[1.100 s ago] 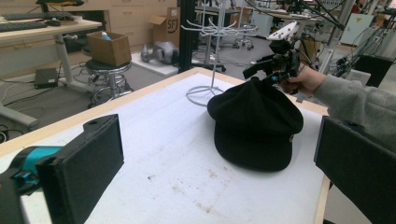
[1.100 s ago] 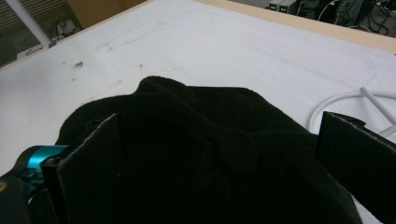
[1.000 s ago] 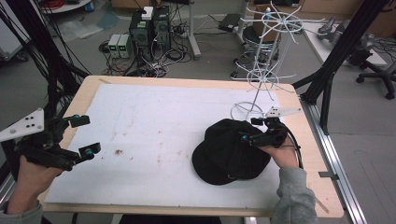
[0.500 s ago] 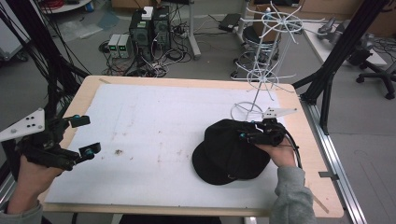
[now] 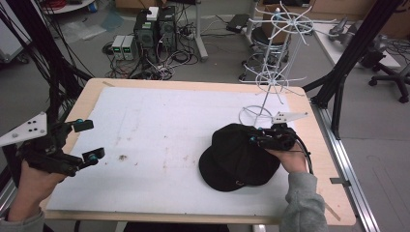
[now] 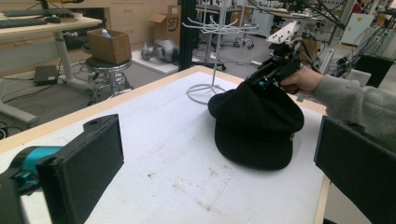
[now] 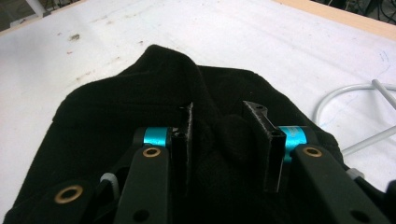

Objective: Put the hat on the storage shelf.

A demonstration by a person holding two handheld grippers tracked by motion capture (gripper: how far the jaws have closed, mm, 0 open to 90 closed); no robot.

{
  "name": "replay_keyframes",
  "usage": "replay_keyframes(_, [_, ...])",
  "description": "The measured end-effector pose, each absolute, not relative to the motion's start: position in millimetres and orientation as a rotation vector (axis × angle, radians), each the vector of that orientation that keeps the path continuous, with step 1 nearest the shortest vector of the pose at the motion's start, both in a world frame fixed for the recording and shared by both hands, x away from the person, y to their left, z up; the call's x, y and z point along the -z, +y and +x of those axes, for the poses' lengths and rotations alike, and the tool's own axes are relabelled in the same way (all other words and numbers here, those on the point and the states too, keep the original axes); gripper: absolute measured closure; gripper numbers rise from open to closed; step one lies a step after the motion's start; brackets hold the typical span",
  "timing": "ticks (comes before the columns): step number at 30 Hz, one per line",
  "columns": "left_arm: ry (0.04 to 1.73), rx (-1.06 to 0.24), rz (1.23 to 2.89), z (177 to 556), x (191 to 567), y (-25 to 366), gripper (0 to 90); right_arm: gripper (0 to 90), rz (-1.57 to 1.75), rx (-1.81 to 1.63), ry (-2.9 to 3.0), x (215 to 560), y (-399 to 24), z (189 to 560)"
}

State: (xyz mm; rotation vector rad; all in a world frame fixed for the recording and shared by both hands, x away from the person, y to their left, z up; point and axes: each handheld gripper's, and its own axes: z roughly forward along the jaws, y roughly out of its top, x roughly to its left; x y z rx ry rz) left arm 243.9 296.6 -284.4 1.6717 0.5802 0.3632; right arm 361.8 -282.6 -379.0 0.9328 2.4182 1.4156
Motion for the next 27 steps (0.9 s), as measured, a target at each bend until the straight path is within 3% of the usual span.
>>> replay_keyframes(27, [0.582,-0.361,1.673,246,285,295,1.7,68.3,0.822,-1.461,2.39,327,-285,331])
